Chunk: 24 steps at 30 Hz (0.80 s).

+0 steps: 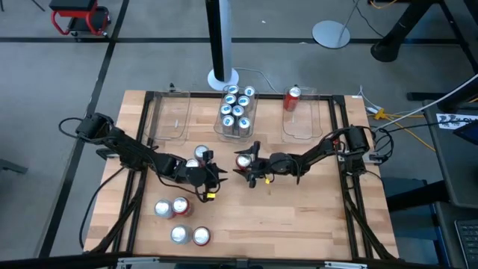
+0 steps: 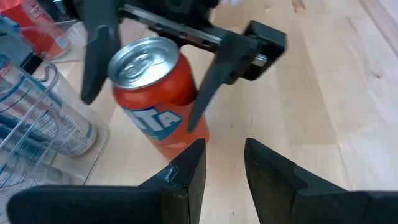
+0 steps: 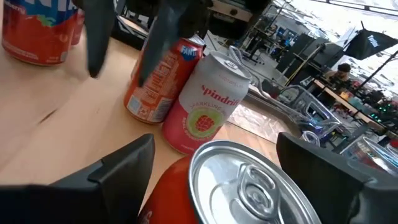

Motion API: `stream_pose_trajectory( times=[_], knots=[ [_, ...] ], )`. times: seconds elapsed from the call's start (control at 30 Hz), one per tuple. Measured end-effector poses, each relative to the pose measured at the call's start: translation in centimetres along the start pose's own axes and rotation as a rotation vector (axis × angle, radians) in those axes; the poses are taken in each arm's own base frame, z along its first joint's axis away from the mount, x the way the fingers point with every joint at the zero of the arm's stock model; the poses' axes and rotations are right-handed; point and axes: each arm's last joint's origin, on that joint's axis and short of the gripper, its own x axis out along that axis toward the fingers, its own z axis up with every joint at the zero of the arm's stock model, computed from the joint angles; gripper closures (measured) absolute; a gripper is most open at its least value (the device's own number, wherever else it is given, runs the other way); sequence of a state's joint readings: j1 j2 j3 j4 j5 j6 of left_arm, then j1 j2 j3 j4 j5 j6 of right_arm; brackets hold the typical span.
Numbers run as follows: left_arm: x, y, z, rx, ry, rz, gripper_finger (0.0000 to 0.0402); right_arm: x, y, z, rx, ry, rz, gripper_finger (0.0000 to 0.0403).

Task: Sort soda cans
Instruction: Put the orange soda can into the right transparent bin

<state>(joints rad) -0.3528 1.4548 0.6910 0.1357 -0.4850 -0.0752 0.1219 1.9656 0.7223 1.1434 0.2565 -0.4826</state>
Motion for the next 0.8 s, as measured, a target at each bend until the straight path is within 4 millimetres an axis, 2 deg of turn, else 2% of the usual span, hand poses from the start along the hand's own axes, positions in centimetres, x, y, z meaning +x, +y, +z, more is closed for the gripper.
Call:
stream_pose_trajectory(
  times=[0.2, 0.37, 0.53, 0.7, 0.8],
  knots=[
    [-0.2, -0.4, 0.0, 0.012, -0.003, -0.016, 0.0300, 0.0, -0.1, 0.2, -0.038, -0.027, -0.002, 0.0068],
    [-0.3, -0.5, -0.1, 0.017, 0.002, -0.018, 0.0300, -0.3, -0.8, 1.6, -0.064, -0.055, 0.002, 0.0068],
    [-0.3, -0.5, -0.2, 0.025, 0.015, -0.017, 0.0300, -1.0, -1.9, 3.3, -0.126, -0.068, -0.013, 0.0068],
    [-0.3, -0.5, -0.3, 0.030, 0.024, -0.017, 0.0300, -1.9, -3.2, 6.0, -0.310, -0.232, -0.003, 0.0068],
    [-0.5, -0.5, -0.3, 0.032, 0.024, -0.020, 0.0300, -2.2, -3.7, 6.7, -0.359, -0.248, -0.048, 0.0068]
  ],
)
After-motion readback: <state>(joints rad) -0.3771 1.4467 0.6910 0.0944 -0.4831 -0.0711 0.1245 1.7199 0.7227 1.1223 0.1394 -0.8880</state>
